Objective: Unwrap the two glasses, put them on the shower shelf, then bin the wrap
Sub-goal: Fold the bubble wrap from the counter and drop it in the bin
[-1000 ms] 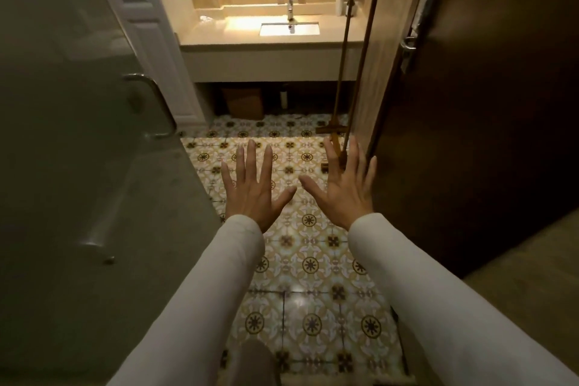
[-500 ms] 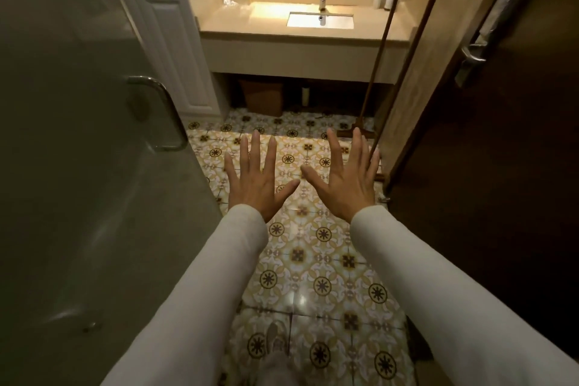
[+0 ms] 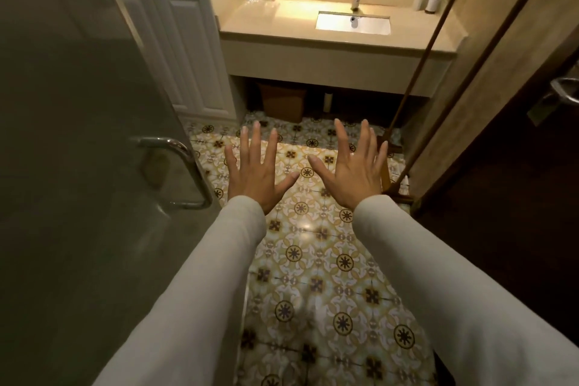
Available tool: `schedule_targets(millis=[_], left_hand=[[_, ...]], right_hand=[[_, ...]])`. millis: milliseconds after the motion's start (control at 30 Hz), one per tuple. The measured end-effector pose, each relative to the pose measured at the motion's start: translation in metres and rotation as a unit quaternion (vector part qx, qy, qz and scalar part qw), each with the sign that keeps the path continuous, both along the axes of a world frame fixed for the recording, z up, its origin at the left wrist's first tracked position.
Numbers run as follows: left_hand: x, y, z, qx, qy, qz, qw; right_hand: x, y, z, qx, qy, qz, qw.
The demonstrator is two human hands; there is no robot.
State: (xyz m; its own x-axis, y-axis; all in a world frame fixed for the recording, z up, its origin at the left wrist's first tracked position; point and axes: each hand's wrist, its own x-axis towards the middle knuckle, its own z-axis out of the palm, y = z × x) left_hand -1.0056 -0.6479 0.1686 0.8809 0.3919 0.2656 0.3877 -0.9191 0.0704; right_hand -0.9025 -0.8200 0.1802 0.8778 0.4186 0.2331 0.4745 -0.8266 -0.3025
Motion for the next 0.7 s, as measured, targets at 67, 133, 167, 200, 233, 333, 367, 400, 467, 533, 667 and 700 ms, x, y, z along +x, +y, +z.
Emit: schedule_targets(millis=[67,133,167,200,233,333,367,400,467,533,667,700], left_hand=[[0.014,0.011,-0.002,0.010,0.001,0.002,1.000],[0.033,0.022,-0.005,0.016,0.006,0.008,1.000],[0.044,0.026,-0.006,0.014,0.011,0.013,1.000],[0.055,0.030,-0.008,0.010,0.013,0.017,1.000],[0.068,0.034,-0.009,0.005,0.016,0.019,1.000],[0.109,0.047,-0.015,-0.010,0.011,0.026,1.000],[0.121,0.052,-0.016,-0.012,0.010,0.027,1.000],[0.137,0.056,-0.017,-0.010,0.008,0.027,1.000],[0.171,0.066,-0.017,-0.006,0.005,0.033,0.999],[0.201,0.075,-0.016,-0.009,0.006,0.042,0.999],[0.261,0.093,-0.013,-0.001,0.012,0.065,0.998],[0.272,0.098,-0.013,0.001,0.013,0.072,0.997]], right_hand=[[0.016,0.012,0.000,0.003,-0.003,0.006,1.000],[0.036,0.023,-0.001,0.010,-0.003,0.012,1.000],[0.047,0.028,-0.002,0.012,-0.005,0.012,1.000],[0.058,0.032,-0.004,0.011,-0.008,0.013,1.000],[0.072,0.037,-0.006,0.010,-0.008,0.015,1.000],[0.117,0.053,-0.013,0.007,-0.005,0.021,1.000],[0.130,0.057,-0.015,0.007,-0.006,0.022,1.000],[0.148,0.061,-0.016,0.008,-0.006,0.022,1.000],[0.183,0.067,-0.017,0.008,-0.005,0.027,1.000],[0.217,0.074,-0.016,0.006,-0.004,0.038,0.999],[0.290,0.094,-0.008,0.003,-0.005,0.059,0.998],[0.304,0.099,-0.007,0.001,-0.009,0.067,0.998]])
